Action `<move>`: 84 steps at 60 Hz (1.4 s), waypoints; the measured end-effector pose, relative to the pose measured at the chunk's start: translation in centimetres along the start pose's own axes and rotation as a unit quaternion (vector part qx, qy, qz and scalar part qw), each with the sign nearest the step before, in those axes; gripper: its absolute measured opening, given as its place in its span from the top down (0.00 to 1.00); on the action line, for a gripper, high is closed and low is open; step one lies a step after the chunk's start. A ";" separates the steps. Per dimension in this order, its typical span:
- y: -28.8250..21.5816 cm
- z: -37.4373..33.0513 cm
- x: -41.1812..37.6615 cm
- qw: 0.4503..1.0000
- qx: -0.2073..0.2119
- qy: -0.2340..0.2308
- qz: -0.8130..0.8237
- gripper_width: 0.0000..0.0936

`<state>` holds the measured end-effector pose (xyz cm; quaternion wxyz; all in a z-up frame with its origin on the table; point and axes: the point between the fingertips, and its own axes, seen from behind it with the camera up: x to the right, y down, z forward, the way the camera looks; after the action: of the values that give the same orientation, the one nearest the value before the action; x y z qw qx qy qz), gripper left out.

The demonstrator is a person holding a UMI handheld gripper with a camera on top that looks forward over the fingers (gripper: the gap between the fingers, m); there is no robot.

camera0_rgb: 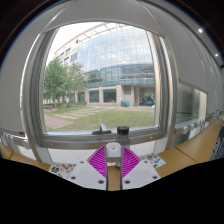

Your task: Unplug charger

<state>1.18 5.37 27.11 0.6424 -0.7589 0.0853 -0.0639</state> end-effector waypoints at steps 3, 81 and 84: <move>3.8 1.8 1.0 0.999 -0.035 -0.003 0.010 0.84; 18.6 -11.9 -2.9 0.995 -0.090 -0.020 0.025 0.14; 20.1 -13.7 -4.0 0.995 -0.099 -0.023 0.020 0.13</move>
<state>-6.54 -10.17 9.61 0.5671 -0.8181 0.0917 -0.0244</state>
